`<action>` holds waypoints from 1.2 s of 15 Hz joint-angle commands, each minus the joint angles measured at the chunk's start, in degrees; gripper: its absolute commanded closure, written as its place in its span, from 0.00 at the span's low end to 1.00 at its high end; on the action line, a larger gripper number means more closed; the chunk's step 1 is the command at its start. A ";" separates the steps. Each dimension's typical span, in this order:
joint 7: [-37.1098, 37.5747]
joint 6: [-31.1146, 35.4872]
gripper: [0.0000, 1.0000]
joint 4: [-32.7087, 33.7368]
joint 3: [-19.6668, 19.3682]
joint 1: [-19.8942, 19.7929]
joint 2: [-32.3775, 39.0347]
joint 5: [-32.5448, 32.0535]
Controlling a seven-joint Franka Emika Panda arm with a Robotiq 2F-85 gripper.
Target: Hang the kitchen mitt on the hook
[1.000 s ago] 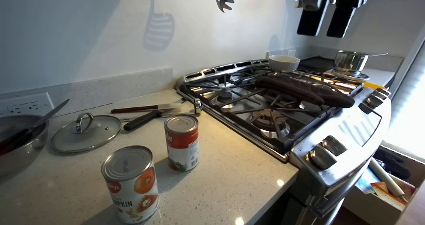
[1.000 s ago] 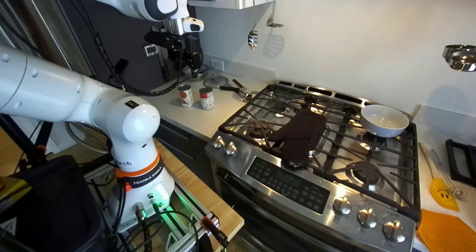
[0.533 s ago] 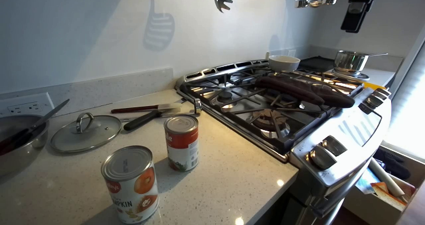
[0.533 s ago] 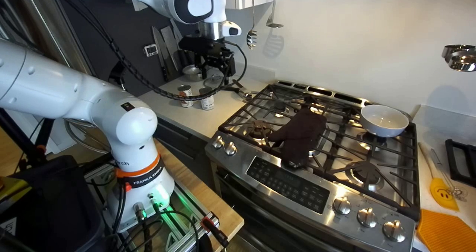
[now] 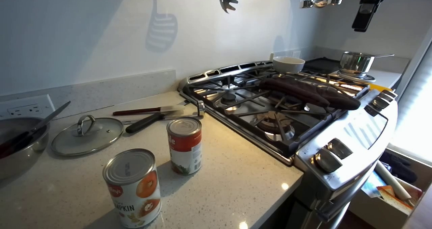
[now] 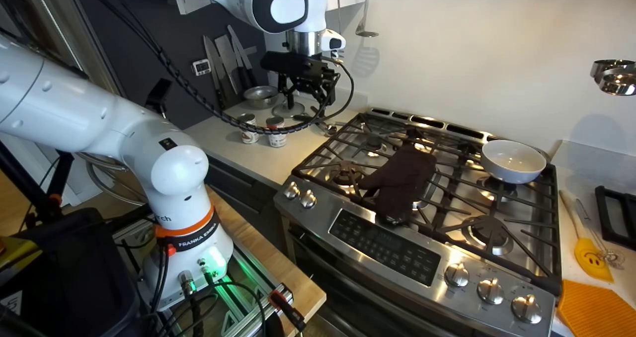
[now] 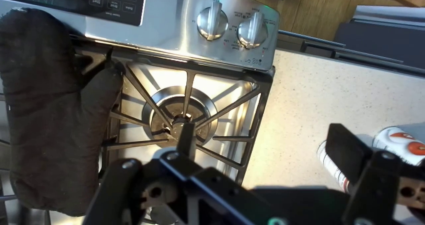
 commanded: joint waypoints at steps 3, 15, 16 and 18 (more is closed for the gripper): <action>-0.07 -0.13 0.00 0.10 0.36 -0.19 0.01 0.14; -6.03 12.28 0.00 0.13 -7.50 -1.41 2.18 2.74; -7.96 14.54 0.00 0.50 -9.97 -1.23 3.17 4.32; -16.22 16.99 0.00 1.58 -15.84 0.73 4.65 9.13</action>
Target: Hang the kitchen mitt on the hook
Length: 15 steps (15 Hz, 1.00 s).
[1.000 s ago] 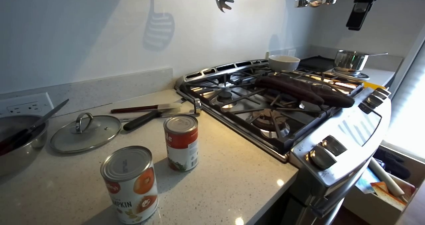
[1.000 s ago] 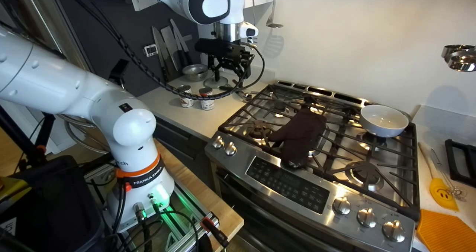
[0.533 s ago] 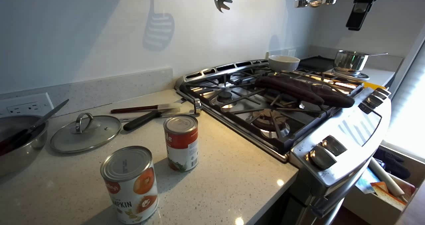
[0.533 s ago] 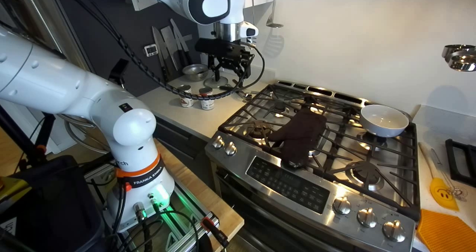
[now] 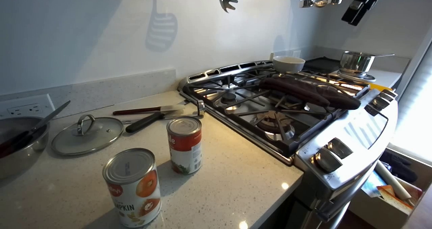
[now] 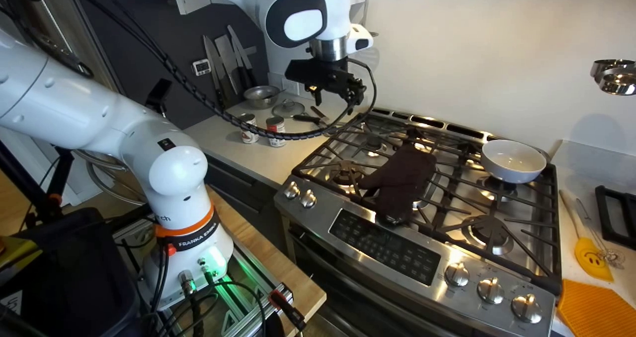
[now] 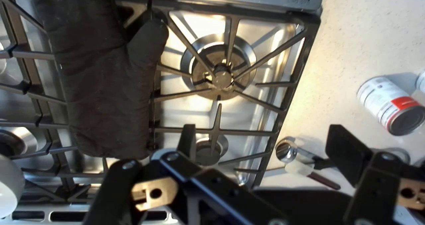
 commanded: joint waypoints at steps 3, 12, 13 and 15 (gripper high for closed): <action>-20.90 -0.47 0.00 4.84 -14.01 4.11 5.52 15.45; -15.16 1.94 0.00 5.49 -8.34 -2.88 7.74 13.49; -14.82 -0.06 0.00 7.47 -9.90 -3.42 9.14 14.46; -17.64 -6.58 0.00 12.26 -14.24 -3.10 12.76 18.25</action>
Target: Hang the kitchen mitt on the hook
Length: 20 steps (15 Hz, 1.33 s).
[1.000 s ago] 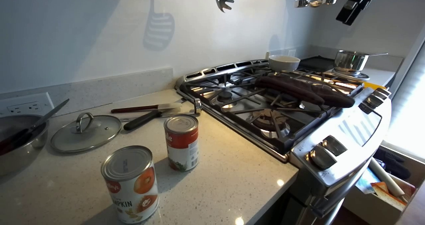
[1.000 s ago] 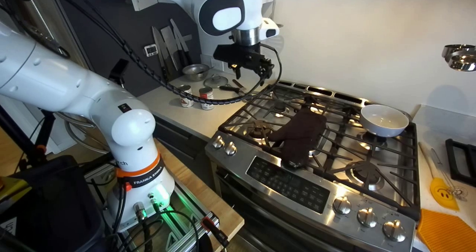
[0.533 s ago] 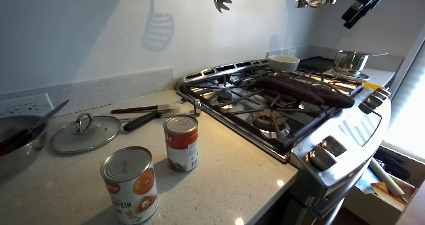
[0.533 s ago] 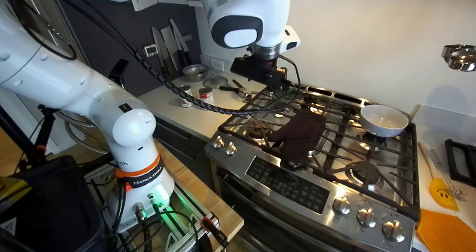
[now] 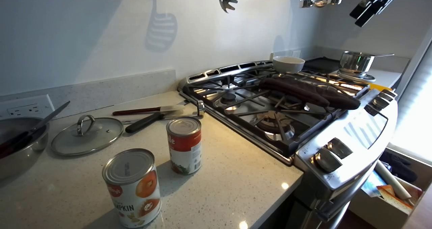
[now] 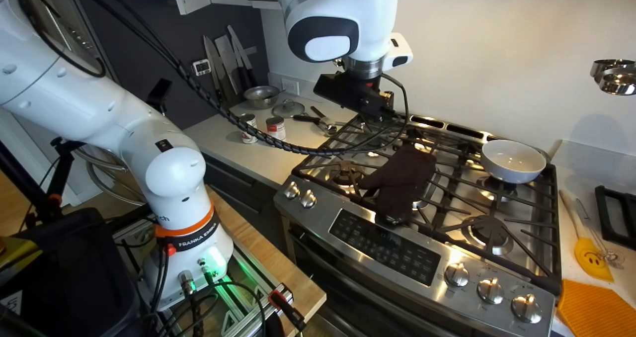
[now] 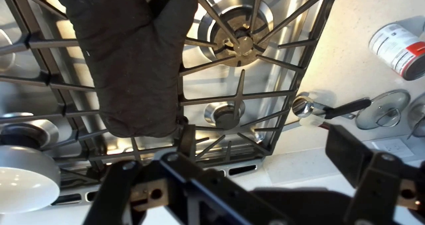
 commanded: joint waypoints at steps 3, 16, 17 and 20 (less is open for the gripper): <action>-7.03 -18.79 0.00 14.54 -10.20 -0.48 13.39 10.24; -4.02 -30.72 0.00 39.20 0.51 -16.87 46.09 19.10; -4.26 -31.97 0.00 40.88 2.33 -18.88 47.89 18.97; -4.15 -34.89 0.00 46.33 6.96 -23.52 53.49 17.32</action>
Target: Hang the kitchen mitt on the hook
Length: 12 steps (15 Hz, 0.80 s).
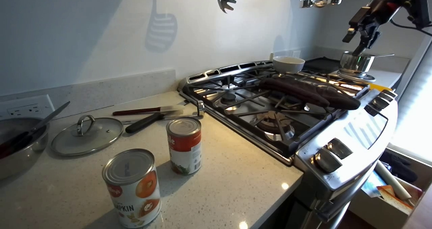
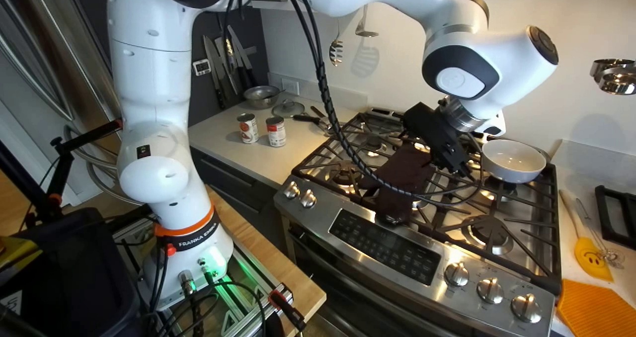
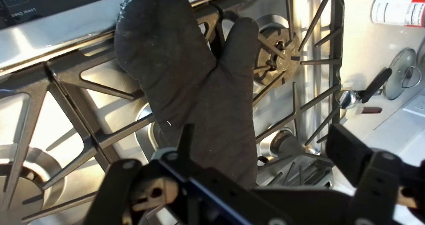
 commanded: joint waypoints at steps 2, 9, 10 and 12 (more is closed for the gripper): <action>-0.96 -5.72 0.00 10.22 6.93 -7.54 9.66 -3.61; 0.22 -2.49 0.00 10.24 10.13 -9.55 9.93 -3.39; 0.22 -2.57 0.00 10.43 10.13 -9.58 9.93 -3.39; -1.48 -2.40 0.00 12.83 11.39 -10.48 12.02 -2.70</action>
